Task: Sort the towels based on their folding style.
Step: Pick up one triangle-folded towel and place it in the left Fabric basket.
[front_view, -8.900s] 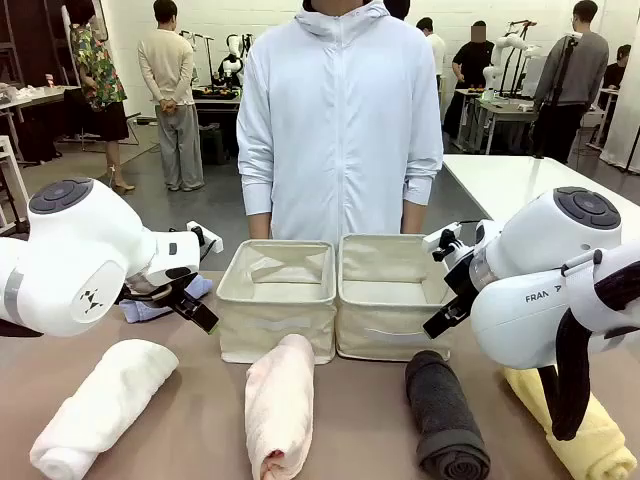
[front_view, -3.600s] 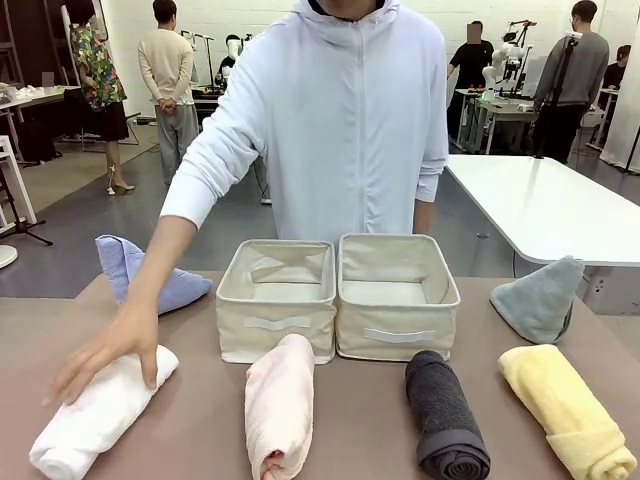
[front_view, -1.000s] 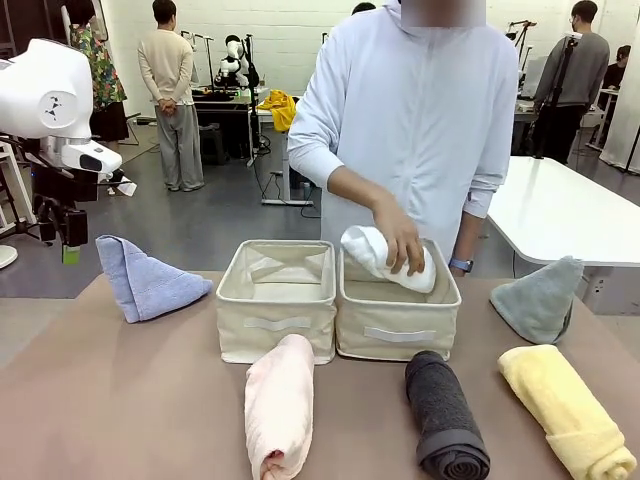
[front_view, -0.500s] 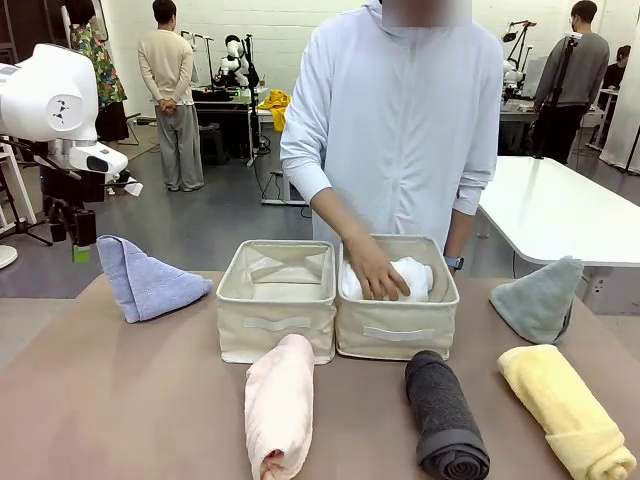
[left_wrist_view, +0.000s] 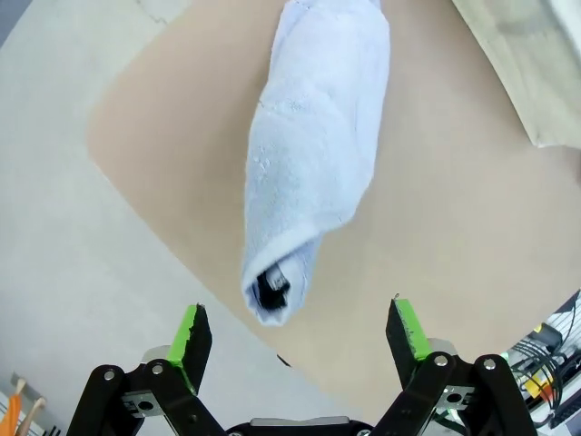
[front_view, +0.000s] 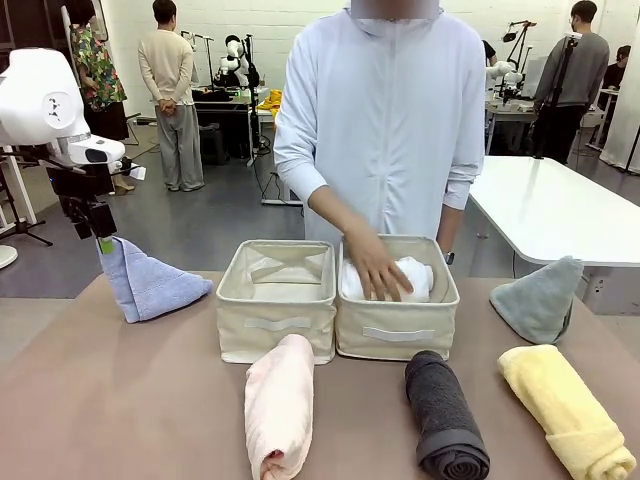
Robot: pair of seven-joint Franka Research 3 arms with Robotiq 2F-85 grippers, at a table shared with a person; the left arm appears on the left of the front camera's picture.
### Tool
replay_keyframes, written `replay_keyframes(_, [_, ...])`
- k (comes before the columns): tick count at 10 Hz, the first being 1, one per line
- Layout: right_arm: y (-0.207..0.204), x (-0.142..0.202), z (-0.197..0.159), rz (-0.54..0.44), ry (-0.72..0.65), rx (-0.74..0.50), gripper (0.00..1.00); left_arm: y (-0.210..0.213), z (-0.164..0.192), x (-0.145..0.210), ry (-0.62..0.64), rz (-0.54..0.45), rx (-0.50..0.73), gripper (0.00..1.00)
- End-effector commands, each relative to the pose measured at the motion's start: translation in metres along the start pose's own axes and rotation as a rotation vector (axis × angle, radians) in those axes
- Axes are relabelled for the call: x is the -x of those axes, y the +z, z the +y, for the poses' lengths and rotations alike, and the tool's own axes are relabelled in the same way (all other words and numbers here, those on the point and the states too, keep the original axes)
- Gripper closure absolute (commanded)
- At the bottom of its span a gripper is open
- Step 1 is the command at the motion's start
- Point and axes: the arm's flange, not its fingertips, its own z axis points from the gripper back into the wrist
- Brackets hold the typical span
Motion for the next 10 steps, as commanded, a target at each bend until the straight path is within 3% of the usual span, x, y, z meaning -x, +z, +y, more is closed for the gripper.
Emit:
replay_keyframes(1, [-0.001, -0.002, -0.001, -0.022, 0.013, -0.017, 0.00, -0.015, 0.014, -0.015, -0.022, -0.042, 0.006, 0.00])
replay_keyframes(4, [-0.001, -0.002, -0.001, -0.022, 0.013, -0.017, 0.00, -0.030, 0.022, -0.027, -0.058, -0.085, 0.006, 0.00])
replay_keyframes(7, [-0.001, -0.002, -0.001, -0.022, 0.013, -0.017, 0.00, -0.029, 0.021, -0.024, -0.083, -0.092, -0.005, 0.82])
replay_keyframes(8, [-0.001, -0.002, -0.001, -0.022, 0.013, -0.017, 0.00, -0.029, 0.020, -0.022, -0.085, -0.087, 0.001, 1.00])
replay_keyframes(10, [-0.001, -0.002, -0.001, -0.022, 0.013, -0.017, 0.00, -0.028, 0.016, -0.021, -0.108, -0.083, 0.019, 1.00])
